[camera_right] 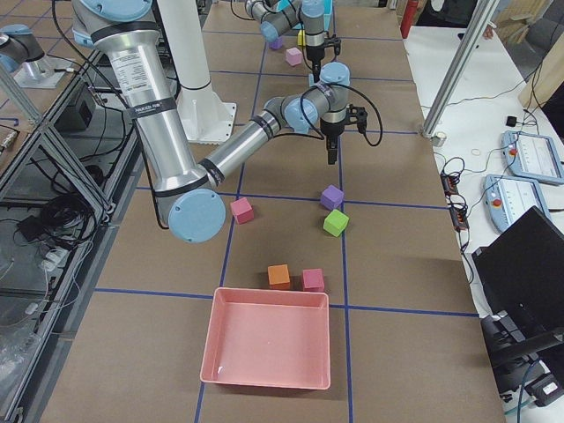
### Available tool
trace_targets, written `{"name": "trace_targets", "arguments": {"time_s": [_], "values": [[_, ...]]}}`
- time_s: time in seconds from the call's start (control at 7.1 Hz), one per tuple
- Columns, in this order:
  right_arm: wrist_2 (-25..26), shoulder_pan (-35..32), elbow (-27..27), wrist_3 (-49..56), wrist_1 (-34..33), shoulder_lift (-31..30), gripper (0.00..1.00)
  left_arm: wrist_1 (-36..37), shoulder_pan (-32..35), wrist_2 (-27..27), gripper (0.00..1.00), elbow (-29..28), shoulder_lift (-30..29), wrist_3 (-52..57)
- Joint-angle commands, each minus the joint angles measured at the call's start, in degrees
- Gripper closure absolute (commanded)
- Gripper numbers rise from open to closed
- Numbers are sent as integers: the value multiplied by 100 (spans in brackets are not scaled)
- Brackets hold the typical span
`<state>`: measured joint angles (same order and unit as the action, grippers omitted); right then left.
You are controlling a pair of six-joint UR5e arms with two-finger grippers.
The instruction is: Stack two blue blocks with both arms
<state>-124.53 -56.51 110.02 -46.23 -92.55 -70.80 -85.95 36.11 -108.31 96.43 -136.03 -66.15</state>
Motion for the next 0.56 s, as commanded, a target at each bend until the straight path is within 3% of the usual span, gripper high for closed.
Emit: {"name": "trace_targets", "arguments": {"time_s": [0.0, 0.42], "values": [[-1, -18, -6, 0, 9, -4, 0, 26, -130, -14, 49, -639, -493, -3], [-1, -18, -6, 0, 0, -4, 0, 44, -464, -24, 49, -739, -495, -64]]}}
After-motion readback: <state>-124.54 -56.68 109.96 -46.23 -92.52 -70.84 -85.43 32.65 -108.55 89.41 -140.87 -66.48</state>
